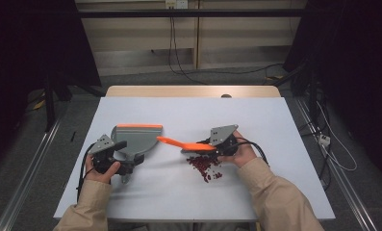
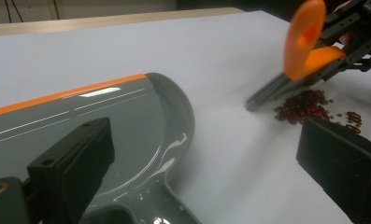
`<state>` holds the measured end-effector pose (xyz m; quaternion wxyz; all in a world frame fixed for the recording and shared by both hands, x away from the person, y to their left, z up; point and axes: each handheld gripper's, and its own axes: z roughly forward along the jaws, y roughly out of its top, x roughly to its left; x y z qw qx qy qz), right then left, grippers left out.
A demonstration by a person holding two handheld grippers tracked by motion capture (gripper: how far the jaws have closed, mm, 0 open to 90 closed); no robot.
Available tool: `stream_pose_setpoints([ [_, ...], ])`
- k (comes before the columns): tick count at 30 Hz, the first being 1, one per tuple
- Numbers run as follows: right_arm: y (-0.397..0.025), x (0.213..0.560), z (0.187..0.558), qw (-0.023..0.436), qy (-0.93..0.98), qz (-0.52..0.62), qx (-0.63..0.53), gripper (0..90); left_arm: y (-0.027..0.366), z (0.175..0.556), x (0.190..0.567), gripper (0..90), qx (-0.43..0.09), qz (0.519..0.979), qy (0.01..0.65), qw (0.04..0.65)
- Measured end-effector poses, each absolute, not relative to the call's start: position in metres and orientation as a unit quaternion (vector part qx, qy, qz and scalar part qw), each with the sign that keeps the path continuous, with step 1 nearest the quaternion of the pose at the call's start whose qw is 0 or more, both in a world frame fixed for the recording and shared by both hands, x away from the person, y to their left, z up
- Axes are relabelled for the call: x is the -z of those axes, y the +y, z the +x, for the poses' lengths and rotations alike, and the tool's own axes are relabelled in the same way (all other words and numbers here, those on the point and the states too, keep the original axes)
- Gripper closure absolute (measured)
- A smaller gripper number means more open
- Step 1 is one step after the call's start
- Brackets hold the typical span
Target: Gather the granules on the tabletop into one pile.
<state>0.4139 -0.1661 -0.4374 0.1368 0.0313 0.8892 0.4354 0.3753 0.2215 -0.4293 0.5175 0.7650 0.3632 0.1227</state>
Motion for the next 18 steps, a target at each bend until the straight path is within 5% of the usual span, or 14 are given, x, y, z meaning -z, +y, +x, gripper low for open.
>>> stream_pose_setpoints([
  [11,-0.166,0.425,0.406,0.137,0.877,0.041,-0.459,71.4,0.222,0.375,0.428,3.9,-0.124,0.764,0.364,0.518],
  [18,-0.177,0.413,0.408,0.097,0.848,0.115,-0.508,71.4,0.221,0.375,0.429,3.9,-0.123,0.764,0.363,0.519],
])
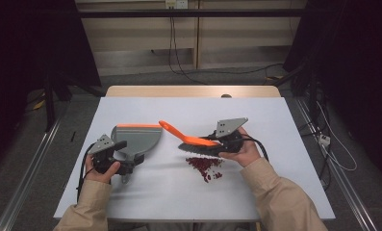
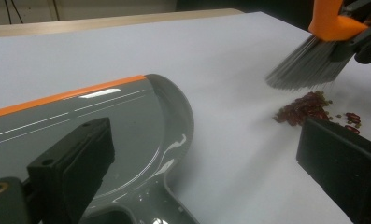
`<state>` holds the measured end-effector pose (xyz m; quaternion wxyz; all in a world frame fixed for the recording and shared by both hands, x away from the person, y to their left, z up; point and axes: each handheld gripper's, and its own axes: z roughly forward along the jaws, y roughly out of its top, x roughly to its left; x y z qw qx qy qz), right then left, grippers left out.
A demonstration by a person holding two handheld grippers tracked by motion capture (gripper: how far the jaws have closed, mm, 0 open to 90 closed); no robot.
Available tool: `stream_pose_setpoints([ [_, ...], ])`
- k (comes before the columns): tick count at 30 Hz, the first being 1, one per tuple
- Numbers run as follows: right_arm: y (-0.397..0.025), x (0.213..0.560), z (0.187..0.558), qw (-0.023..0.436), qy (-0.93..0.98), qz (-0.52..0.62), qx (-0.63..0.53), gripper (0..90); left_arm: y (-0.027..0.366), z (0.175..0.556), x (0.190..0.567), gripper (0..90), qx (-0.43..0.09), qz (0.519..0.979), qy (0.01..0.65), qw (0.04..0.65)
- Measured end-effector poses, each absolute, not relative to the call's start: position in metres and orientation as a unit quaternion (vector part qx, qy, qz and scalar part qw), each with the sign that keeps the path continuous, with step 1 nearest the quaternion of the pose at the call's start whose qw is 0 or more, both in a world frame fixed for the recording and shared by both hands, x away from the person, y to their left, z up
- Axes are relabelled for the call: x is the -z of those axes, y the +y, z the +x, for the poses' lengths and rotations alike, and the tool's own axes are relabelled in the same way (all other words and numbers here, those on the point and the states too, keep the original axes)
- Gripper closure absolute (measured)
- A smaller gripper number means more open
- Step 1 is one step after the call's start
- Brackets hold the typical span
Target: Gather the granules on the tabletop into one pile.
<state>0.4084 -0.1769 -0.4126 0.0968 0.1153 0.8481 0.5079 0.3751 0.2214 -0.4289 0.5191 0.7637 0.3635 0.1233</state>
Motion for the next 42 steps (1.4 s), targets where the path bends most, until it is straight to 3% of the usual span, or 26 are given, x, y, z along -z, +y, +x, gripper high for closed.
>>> stream_pose_setpoints([
  [5,-0.178,0.411,0.401,0.044,0.837,0.135,-0.528,71.3,0.222,0.375,0.429,3.9,-0.123,0.764,0.364,0.519],
  [22,-0.175,0.435,0.358,-0.049,0.846,0.131,-0.515,71.4,0.22,0.375,0.429,3.9,-0.122,0.766,0.361,0.518],
  [42,-0.172,0.439,0.386,-0.006,0.87,0.094,-0.483,71.3,0.221,0.376,0.429,3.9,-0.125,0.763,0.364,0.519],
])
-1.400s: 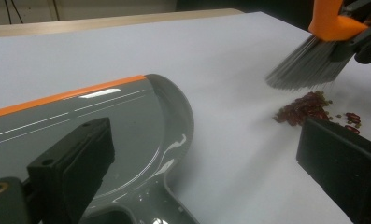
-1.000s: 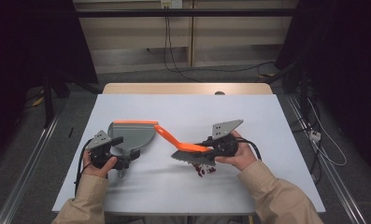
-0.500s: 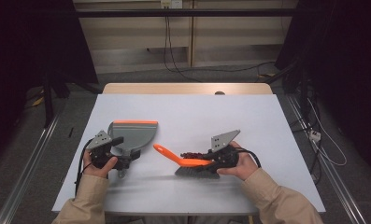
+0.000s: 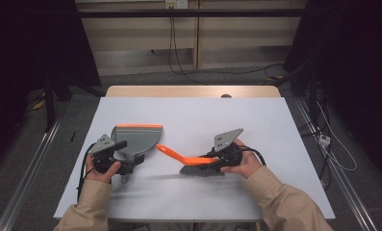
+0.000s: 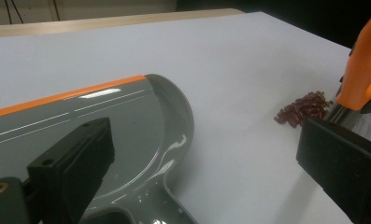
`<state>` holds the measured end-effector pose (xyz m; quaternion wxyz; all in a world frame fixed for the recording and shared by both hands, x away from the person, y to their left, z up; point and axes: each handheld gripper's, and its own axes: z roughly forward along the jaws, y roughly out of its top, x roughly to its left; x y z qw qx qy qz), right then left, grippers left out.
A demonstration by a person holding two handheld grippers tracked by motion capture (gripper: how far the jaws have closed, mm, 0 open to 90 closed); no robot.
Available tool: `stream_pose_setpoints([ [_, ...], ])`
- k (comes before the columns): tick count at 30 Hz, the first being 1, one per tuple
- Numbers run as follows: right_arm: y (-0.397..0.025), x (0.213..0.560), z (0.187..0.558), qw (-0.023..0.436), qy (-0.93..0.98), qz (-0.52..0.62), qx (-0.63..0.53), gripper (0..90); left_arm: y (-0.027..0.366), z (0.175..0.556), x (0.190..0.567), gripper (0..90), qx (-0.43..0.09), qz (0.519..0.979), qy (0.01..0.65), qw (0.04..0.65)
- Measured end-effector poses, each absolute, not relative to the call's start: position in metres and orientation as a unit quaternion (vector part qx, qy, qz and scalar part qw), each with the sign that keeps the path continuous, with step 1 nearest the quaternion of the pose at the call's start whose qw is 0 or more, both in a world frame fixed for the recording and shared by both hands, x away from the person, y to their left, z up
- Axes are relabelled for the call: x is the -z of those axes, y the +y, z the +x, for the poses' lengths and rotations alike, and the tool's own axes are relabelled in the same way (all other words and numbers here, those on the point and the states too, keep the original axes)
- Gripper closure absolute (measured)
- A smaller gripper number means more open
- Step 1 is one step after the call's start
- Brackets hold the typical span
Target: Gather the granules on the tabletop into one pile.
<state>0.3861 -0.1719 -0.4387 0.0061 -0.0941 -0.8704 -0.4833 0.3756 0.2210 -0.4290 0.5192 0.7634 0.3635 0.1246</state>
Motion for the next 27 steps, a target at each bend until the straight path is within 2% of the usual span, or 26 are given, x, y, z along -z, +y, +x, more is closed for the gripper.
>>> stream_pose_setpoints([
  [13,-0.168,0.438,0.397,-0.001,-0.87,-0.102,0.483,71.4,0.22,0.376,0.429,3.9,-0.124,0.764,0.363,0.518],
  [23,-0.166,0.43,0.396,0.011,-0.85,-0.112,0.514,71.3,0.221,0.376,0.429,3.9,-0.124,0.763,0.362,0.52],
  [27,-0.175,0.418,0.397,-0.012,-0.83,-0.15,0.536,71.3,0.221,0.375,0.429,3.9,-0.124,0.764,0.361,0.52],
])
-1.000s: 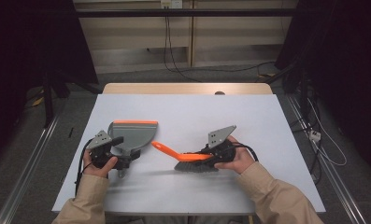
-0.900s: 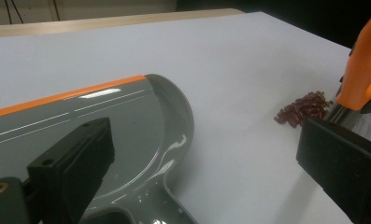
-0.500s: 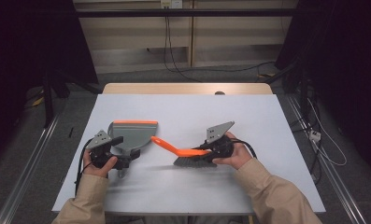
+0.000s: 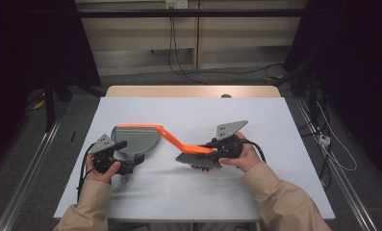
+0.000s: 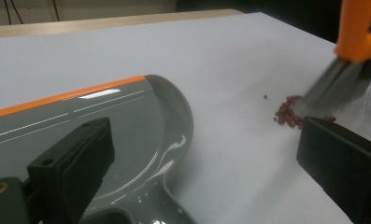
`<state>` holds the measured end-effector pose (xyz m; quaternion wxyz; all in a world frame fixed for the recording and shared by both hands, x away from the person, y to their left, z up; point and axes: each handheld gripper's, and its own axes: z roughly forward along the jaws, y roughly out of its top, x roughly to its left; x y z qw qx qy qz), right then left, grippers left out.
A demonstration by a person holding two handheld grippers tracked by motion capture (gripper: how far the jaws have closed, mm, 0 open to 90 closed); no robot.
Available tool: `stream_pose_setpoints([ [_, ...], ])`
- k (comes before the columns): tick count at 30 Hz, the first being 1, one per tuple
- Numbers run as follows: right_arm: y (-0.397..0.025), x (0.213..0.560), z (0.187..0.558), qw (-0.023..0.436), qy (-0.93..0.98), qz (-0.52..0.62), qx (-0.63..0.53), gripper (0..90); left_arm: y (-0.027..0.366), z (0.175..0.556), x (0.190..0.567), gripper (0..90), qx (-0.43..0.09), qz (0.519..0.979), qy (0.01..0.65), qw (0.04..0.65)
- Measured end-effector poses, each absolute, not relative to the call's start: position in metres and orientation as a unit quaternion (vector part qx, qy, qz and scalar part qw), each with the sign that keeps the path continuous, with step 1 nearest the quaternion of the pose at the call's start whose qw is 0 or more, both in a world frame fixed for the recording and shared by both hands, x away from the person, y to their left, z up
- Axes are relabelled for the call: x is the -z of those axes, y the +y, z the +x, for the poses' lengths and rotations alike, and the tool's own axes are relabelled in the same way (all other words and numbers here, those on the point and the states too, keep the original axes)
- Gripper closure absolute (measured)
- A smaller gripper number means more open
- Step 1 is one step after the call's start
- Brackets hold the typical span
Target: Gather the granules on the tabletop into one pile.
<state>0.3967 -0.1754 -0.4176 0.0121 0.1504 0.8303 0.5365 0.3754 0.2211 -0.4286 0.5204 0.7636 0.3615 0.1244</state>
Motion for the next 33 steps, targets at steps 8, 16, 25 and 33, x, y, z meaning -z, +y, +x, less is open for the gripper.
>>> stream_pose_setpoints([
  [8,-0.195,0.412,0.397,0.067,0.802,0.238,-0.543,71.3,0.22,0.375,0.428,3.9,-0.122,0.762,0.361,0.524],
  [16,-0.205,0.417,0.386,0.132,0.783,0.307,-0.525,71.3,0.221,0.374,0.428,3.9,-0.117,0.761,0.358,0.528],
  [25,-0.219,0.431,0.37,0.188,0.741,0.413,-0.495,71.3,0.22,0.373,0.427,3.9,-0.114,0.761,0.354,0.531],
  [33,-0.219,0.438,0.359,0.252,0.721,0.468,-0.444,71.3,0.22,0.373,0.426,3.9,-0.114,0.76,0.352,0.534],
])
